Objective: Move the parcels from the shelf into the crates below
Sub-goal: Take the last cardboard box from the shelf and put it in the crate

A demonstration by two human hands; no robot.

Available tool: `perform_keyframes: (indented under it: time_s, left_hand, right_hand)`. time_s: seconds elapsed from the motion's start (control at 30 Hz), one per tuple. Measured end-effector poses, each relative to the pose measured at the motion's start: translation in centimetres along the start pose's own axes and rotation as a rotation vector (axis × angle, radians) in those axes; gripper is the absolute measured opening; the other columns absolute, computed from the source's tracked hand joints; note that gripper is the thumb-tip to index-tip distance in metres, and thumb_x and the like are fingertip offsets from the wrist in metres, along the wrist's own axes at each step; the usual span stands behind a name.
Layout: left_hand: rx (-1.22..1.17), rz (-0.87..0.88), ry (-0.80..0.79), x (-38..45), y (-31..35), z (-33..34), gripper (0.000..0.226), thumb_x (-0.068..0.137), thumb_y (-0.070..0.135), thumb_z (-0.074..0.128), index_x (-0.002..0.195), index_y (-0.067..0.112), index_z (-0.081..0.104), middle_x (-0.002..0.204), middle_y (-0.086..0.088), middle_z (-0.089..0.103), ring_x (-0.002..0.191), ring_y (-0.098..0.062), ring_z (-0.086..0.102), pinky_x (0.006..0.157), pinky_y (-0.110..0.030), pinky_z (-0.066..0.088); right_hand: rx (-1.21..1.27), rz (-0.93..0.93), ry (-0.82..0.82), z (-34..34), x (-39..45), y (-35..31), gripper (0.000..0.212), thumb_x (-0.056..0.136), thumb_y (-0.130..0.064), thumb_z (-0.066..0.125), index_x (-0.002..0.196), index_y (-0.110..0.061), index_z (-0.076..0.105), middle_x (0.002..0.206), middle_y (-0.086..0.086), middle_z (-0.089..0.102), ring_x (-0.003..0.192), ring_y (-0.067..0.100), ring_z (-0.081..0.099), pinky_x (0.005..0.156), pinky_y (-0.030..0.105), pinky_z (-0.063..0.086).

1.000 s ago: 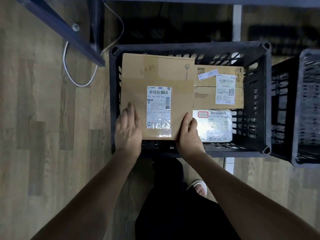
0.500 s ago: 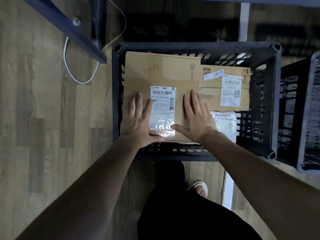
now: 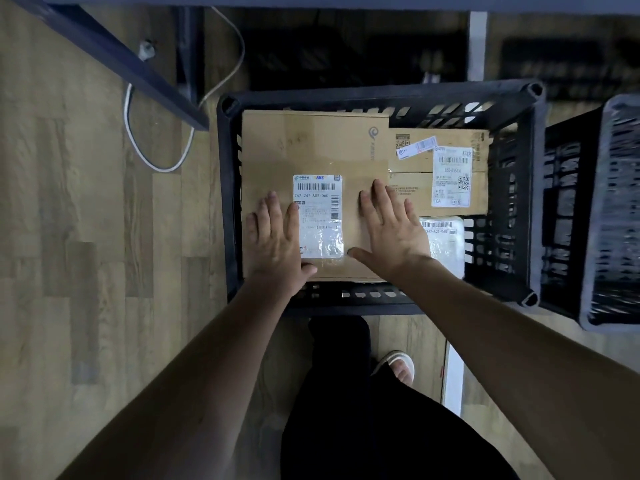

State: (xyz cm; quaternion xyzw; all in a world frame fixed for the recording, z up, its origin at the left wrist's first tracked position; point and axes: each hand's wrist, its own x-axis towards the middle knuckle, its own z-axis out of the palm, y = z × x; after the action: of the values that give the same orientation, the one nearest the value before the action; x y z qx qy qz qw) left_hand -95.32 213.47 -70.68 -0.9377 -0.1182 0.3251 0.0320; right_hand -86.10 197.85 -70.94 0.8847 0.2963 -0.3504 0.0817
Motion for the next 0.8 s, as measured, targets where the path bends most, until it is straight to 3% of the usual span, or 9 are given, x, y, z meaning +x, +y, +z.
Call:
perform_keyframes:
  time_s: [0.13, 0.33, 0.47, 0.67, 0.8]
  left_hand:
    - [-0.009, -0.007, -0.039, -0.6, -0.2, 0.6, 0.105, 0.081, 0.063, 0.055, 0.149, 0.012, -0.005, 0.154, -0.023, -0.009, 0.142, -0.036, 0.002, 0.116, -0.046, 0.009]
    - [0.074, 0.031, -0.081, 0.3, -0.6, 0.5, 0.107, 0.079, 0.069, 0.051, 0.149, 0.013, -0.008, 0.153, -0.021, -0.010, 0.139, -0.036, 0.009, 0.115, -0.043, 0.015]
    - [0.060, 0.020, -0.158, 0.7, -0.4, -0.4, 0.107, 0.078, 0.061, 0.061, 0.149, 0.015, -0.004, 0.153, -0.019, -0.009, 0.139, -0.036, 0.009, 0.114, -0.044, 0.019]
    - [-0.019, 0.076, -0.224, 1.6, -1.5, -5.1, 0.074, 0.083, 0.041, 0.063, 0.145, 0.020, 0.027, 0.145, -0.007, 0.031, 0.131, -0.030, 0.032, 0.104, -0.045, 0.032]
    - [-0.055, 0.113, -0.193, -0.1, -2.0, -9.2, 0.063, 0.089, 0.040, 0.055, 0.144, 0.021, 0.032, 0.143, -0.006, 0.035, 0.130, -0.029, 0.033, 0.104, -0.046, 0.034]
  right_hand:
    - [-0.011, -0.028, -0.049, 0.9, -1.0, -0.1, 0.085, 0.095, -0.055, 0.039, 0.151, -0.014, -0.010, 0.157, 0.010, -0.019, 0.147, 0.024, -0.009, 0.118, 0.040, -0.001]
    - [-0.031, -0.018, -0.093, 1.2, 0.1, -0.2, 0.087, 0.094, -0.052, 0.043, 0.150, -0.013, -0.011, 0.156, 0.012, -0.021, 0.147, 0.025, -0.009, 0.118, 0.038, -0.004]
    - [-0.092, -0.013, -0.121, 0.5, 0.0, -0.2, 0.088, 0.094, -0.051, 0.045, 0.151, -0.013, -0.010, 0.157, 0.013, -0.018, 0.147, 0.026, -0.005, 0.118, 0.038, -0.002]
    - [-0.102, -0.080, -0.192, -3.9, 0.2, 0.5, 0.075, 0.095, -0.052, 0.042, 0.153, -0.019, 0.006, 0.159, 0.007, 0.005, 0.145, 0.025, 0.017, 0.118, 0.041, 0.005]
    - [-0.048, -0.078, -0.096, -8.2, -2.6, 0.8, 0.065, 0.098, -0.036, 0.043, 0.152, -0.017, 0.012, 0.156, 0.007, 0.020, 0.145, 0.024, 0.018, 0.119, 0.038, 0.008]
